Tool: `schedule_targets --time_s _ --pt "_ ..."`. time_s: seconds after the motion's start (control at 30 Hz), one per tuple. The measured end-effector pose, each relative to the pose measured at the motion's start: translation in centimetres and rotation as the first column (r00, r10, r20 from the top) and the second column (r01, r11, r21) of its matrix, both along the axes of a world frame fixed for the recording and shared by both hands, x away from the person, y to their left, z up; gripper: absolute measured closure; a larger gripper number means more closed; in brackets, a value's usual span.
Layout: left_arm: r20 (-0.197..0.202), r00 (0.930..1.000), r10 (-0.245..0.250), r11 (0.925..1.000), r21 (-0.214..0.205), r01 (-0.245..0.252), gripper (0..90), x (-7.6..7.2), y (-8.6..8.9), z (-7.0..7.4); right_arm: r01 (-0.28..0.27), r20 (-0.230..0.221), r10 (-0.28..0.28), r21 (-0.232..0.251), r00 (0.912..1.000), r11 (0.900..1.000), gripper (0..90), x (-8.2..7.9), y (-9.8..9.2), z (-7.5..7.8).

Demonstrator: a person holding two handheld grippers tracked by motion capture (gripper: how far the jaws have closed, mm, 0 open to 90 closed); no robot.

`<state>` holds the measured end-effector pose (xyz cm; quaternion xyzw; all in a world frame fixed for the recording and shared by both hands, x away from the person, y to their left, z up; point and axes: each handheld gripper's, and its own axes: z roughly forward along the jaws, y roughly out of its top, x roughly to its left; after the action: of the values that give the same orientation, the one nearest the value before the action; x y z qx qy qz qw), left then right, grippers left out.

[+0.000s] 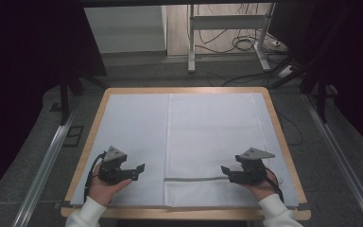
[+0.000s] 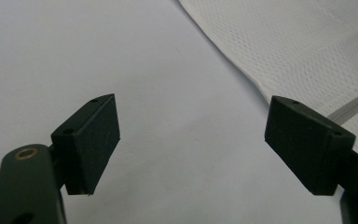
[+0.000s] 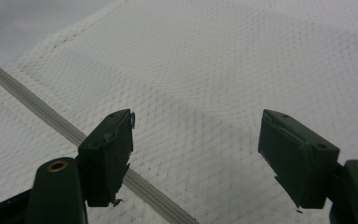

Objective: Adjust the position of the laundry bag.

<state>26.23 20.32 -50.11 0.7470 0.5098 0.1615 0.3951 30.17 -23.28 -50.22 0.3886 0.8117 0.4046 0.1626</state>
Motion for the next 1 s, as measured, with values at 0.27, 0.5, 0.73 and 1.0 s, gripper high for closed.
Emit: schedule_targets --time_s 0.27,0.5,0.73,1.0 --pt "-0.036 0.9993 -0.008 0.9999 0.008 0.009 18.0 0.2 -1.3 1.0 0.023 0.022 -0.024 0.011 0.9995 0.9997 24.8 -0.1 -0.5 0.2" --pt "-0.048 0.9989 0.002 0.9998 0.018 -0.001 18.5 0.6 -1.7 1.4 0.055 0.030 -0.055 0.002 0.9980 0.9985 22.5 -0.2 -0.6 0.3" --pt "-0.084 0.9964 -0.007 0.9999 0.010 0.008 19.5 1.0 -2.6 1.5 0.076 0.033 -0.076 -0.004 0.9965 0.9971 21.8 -0.3 -0.5 0.4" --pt "-0.115 0.9934 -0.005 0.9999 0.012 0.007 18.7 1.7 -4.2 1.2 0.080 0.037 -0.079 -0.019 0.9962 0.9966 22.0 -0.3 -0.5 0.5"
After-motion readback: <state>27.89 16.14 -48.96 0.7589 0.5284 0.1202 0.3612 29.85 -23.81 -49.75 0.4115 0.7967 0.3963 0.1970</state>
